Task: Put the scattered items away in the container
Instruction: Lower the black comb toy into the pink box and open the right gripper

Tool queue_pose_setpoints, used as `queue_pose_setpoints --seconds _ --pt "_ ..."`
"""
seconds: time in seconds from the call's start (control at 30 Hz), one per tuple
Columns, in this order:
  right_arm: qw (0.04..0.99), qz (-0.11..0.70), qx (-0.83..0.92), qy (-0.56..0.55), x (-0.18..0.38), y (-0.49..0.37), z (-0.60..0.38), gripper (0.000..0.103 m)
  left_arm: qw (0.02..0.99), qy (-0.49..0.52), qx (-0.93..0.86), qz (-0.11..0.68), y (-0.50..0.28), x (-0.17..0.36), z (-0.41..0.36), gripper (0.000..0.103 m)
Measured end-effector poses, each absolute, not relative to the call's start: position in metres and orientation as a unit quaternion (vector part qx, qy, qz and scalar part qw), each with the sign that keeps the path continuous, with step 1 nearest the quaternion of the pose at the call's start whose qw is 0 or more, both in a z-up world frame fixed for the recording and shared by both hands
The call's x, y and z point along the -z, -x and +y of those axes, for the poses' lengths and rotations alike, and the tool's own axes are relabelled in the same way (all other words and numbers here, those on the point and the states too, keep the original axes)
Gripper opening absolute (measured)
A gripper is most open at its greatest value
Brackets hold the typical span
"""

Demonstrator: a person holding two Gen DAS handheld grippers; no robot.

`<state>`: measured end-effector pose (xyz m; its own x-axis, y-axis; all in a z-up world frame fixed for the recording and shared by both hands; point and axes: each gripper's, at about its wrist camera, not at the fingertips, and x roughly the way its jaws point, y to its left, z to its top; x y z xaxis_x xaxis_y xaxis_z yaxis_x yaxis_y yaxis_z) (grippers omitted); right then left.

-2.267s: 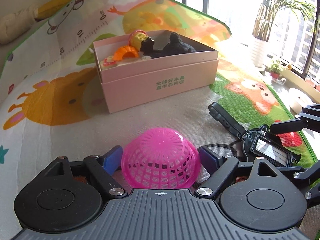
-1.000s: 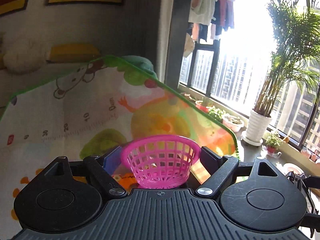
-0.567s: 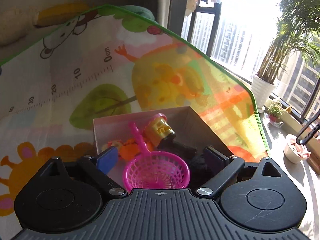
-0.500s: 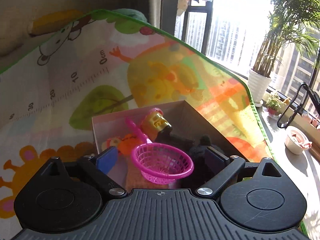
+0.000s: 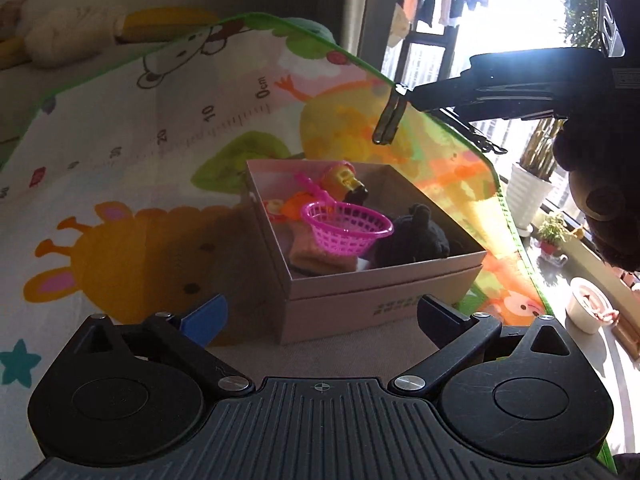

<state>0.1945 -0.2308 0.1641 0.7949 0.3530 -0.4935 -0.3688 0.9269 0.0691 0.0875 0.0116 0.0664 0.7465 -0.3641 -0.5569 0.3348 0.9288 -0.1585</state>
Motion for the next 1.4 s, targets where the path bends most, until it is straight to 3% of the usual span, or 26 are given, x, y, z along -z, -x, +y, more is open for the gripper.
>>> queue_pose_setpoints --seconds 0.2,0.57,0.73,0.97,1.1,1.4 --pt "0.927 0.324 -0.186 0.001 -0.125 -0.227 -0.218 0.071 0.936 0.029 0.160 0.313 -0.082 -0.063 0.027 0.103" --pt "0.933 0.342 -0.115 -0.008 -0.110 -0.210 -0.262 0.072 0.927 0.033 0.165 0.336 -0.100 -0.056 0.014 0.103" --pt "0.932 0.335 -0.139 -0.005 -0.109 -0.196 -0.259 0.058 0.925 0.030 0.168 0.339 -0.106 -0.057 0.008 0.103" --pt "0.918 0.337 -0.187 0.097 -0.092 -0.192 -0.204 0.041 0.925 0.043 0.160 0.342 -0.104 -0.053 0.014 0.103" --pt "0.919 0.336 -0.188 0.084 -0.082 -0.206 -0.190 0.037 0.923 0.043 0.159 0.348 -0.106 -0.050 0.015 0.103" --pt "0.920 0.345 -0.171 0.074 -0.072 -0.240 -0.186 0.037 0.923 0.037 0.173 0.342 -0.102 -0.049 0.011 0.103"
